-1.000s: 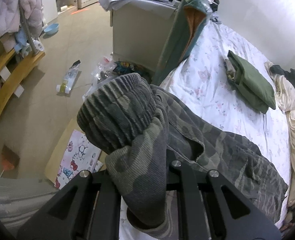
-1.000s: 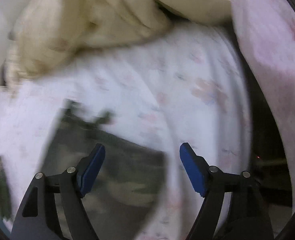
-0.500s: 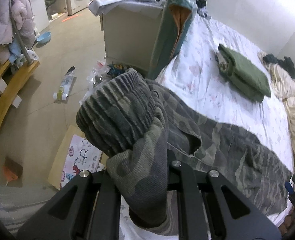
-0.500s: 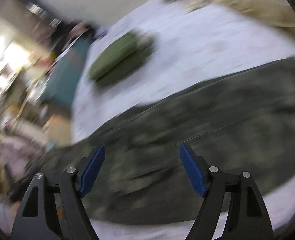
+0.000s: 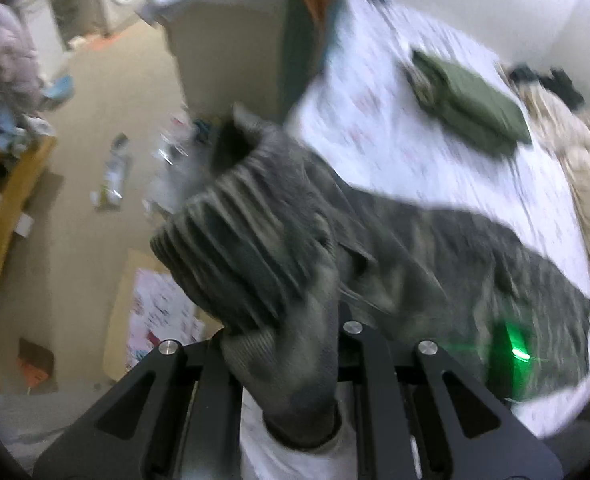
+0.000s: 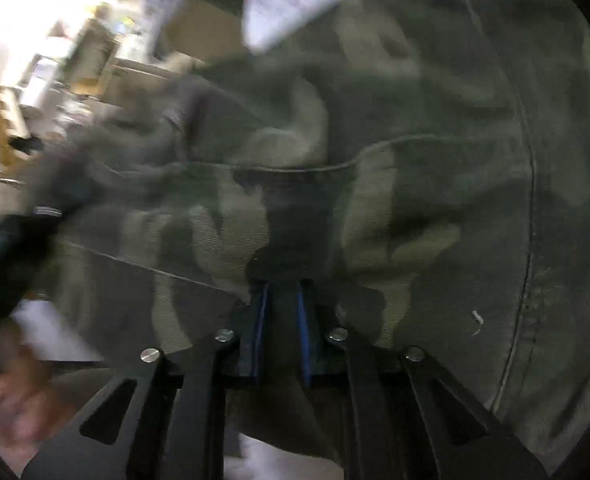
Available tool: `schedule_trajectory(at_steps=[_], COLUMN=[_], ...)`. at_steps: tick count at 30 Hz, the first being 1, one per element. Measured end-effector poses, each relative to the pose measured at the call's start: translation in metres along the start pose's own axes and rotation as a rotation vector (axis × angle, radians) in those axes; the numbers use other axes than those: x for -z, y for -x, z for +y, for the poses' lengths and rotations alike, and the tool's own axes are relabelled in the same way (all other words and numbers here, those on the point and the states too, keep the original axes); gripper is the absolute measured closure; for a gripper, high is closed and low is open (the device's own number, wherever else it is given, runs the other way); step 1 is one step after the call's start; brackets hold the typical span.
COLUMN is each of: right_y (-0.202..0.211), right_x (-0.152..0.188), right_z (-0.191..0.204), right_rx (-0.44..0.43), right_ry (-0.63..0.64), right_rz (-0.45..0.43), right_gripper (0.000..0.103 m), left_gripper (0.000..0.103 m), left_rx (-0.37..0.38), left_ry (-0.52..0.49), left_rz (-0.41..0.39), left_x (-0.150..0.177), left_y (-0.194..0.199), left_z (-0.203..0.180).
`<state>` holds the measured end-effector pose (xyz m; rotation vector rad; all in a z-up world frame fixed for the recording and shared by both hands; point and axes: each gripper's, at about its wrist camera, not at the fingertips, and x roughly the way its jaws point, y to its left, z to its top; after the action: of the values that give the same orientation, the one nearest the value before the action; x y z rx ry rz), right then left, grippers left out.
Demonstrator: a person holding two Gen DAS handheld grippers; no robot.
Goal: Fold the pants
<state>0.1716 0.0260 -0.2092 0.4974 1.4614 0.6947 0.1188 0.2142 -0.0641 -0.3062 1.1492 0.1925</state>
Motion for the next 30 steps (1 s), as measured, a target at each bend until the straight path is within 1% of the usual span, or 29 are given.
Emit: schedule_trajectory(at_steps=[1,2,4,5,6,8,9,11,12,13,14,16,17,19,20,21,22,24,25,27,28,29,30], right_y=[-0.007,-0.008,-0.001,0.008,0.022,0.054,0.075,0.117,0.143,0.165,0.190,0.234,0.256,0.296,0.305,0.318,0.332,0.351,0.358,0.351,0.346,0.353,0.354], right_x=[0.000,0.000,0.000,0.001,0.004,0.011,0.016,0.025,0.031,0.037,0.044,0.054,0.058,0.068,0.070,0.075,0.081,0.086,0.086,0.083,0.079,0.082,0.080], right_z=[-0.004,-0.007,-0.009,-0.009,-0.009,-0.016,-0.024,-0.044,-0.057,-0.067,-0.080,-0.107,-0.121,-0.147,-0.151,-0.160,-0.171,-0.191,-0.200,-0.202,-0.201,-0.202,-0.203], right_rx=[0.044,0.063,0.042,0.041,0.034,0.022,0.023,0.049,0.065,0.081,0.111,0.189,0.204,0.202,0.199,0.196,0.182,0.131,0.113,0.099,0.085,0.077,0.076], right_ry=[-0.002,-0.007,-0.012,0.008,0.040,0.078,0.081,0.070,0.056,0.041,0.024,-0.016,-0.043,-0.106,-0.128,-0.155,-0.207,-0.285,-0.319,-0.354,-0.362,-0.363,-0.360], right_rz=[0.001,0.000,0.012,0.015,0.009,-0.016,-0.034,-0.076,-0.115,-0.160,-0.210,-0.278,-0.311,-0.384,-0.415,-0.451,-0.504,-0.567,-0.584,-0.585,-0.578,-0.573,-0.567], right_gripper=[0.103,0.103,0.103,0.103,0.094,0.094,0.091,0.066,0.039,0.033,0.033,0.033,0.033,0.033,0.033,0.033,0.033,0.033,0.033,0.033,0.033,0.033,0.033], left_gripper=[0.093,0.093,0.093,0.093,0.093,0.093,0.093,0.093,0.093,0.093,0.093,0.093,0.092,0.091,0.089,0.085,0.084,0.083,0.083,0.083,0.083,0.083,0.080], left_rx=[-0.022,-0.048,-0.061,-0.069,-0.069,-0.058,-0.063,-0.083,-0.091,-0.108,-0.121,-0.162,-0.182,-0.196,-0.198,-0.206,-0.216,-0.241,-0.250,-0.289,-0.320,-0.348,-0.343], left_ry=[-0.026,-0.067,-0.125,-0.144,-0.149,-0.150,-0.153,-0.174,-0.189,-0.205,-0.230,-0.341,-0.389,-0.460,-0.487,-0.526,-0.571,-0.707,-0.768,-0.871,-0.901,-0.923,-0.918], left_rz=[-0.004,-0.027,-0.073,-0.097,-0.104,-0.099,-0.101,-0.120,-0.138,-0.158,-0.168,-0.195,-0.206,-0.213,-0.201,-0.178,-0.152,-0.101,-0.078,-0.007,-0.001,-0.021,-0.039], left_x=[0.004,0.006,0.007,0.007,0.007,0.008,0.009,0.011,0.014,0.018,0.022,0.034,0.038,0.049,0.056,0.064,0.073,0.102,0.116,0.144,0.151,0.155,0.155], left_y=[-0.002,0.001,0.009,0.013,0.015,0.015,0.016,0.018,0.021,0.023,0.022,0.023,0.022,0.017,0.012,0.001,-0.010,-0.041,-0.055,-0.086,-0.095,-0.098,-0.094], left_z=[-0.007,-0.016,-0.027,-0.032,-0.034,-0.038,-0.040,-0.049,-0.055,-0.064,-0.073,-0.106,-0.122,-0.158,-0.175,-0.195,-0.212,-0.249,-0.262,-0.279,-0.283,-0.285,-0.284])
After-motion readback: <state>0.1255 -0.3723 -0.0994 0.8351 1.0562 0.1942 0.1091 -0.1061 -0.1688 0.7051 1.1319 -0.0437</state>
